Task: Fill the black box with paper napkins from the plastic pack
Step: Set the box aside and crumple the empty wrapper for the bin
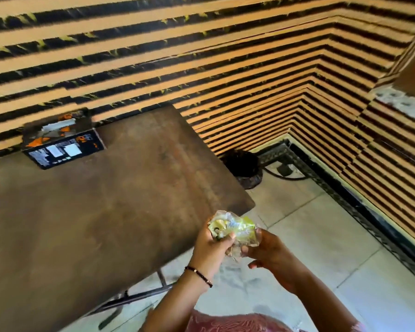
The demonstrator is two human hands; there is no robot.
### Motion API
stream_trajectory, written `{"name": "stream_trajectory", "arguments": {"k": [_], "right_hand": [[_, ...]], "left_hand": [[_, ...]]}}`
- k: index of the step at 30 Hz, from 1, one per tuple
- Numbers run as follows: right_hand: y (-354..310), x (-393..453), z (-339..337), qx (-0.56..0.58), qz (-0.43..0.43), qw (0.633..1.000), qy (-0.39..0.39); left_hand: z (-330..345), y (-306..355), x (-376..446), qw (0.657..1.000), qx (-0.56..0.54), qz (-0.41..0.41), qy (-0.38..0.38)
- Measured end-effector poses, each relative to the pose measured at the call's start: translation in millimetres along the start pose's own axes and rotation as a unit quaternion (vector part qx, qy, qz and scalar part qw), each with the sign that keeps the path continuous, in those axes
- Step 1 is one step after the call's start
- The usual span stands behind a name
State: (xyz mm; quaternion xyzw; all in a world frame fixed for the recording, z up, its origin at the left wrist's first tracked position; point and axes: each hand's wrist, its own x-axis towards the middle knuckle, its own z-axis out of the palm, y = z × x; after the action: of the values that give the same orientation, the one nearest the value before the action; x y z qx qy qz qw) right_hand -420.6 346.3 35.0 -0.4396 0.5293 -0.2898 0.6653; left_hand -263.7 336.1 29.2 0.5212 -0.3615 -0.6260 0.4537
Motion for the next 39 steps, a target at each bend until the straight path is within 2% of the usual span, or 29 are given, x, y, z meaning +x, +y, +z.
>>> {"name": "stream_trajectory", "arguments": {"k": [6,15,19,22,25,27,30,34,37,39], "right_hand": [[11.5,-39.1,-89.9,0.006,-0.009,1.000,0.005],[1.4,-15.2,-163.0,-0.067,0.005,0.994,0.089],[-26.8,24.8,-205.6,-0.126,-0.013,0.985,0.119],[-59.4,59.8,-232.3,-0.127,-0.037,0.983,0.124],[-91.0,97.1,-249.9,-0.124,-0.030,0.987,0.096],[-107.8,127.4,-260.4,-0.162,-0.019,0.984,0.079],[-120.6,171.3,-274.2,-0.242,-0.036,0.961,0.125],[-118.2,219.5,-286.7,-0.286,-0.040,0.945,0.150],[-123.9,251.8,-296.4,-0.320,-0.038,0.934,0.151],[-133.3,277.5,-302.7,-0.338,-0.036,0.932,0.130]], "left_hand": [[87.1,-9.2,6.2,0.996,-0.021,-0.064,-0.053],[155.1,5.9,63.9,0.995,0.017,-0.092,-0.038],[181.2,14.9,121.9,0.996,-0.010,-0.081,-0.028],[200.2,24.6,176.9,0.998,-0.025,-0.055,-0.007],[214.2,28.4,230.4,0.999,-0.018,-0.038,0.019],[222.0,30.2,266.4,0.999,-0.005,-0.036,0.036],[229.0,36.3,304.5,0.999,0.008,-0.035,0.025],[240.9,43.4,330.0,0.995,-0.037,-0.091,-0.037],[244.6,43.2,345.9,0.979,-0.114,-0.166,-0.034],[240.2,41.1,364.6,0.974,-0.132,-0.184,-0.011]]}}
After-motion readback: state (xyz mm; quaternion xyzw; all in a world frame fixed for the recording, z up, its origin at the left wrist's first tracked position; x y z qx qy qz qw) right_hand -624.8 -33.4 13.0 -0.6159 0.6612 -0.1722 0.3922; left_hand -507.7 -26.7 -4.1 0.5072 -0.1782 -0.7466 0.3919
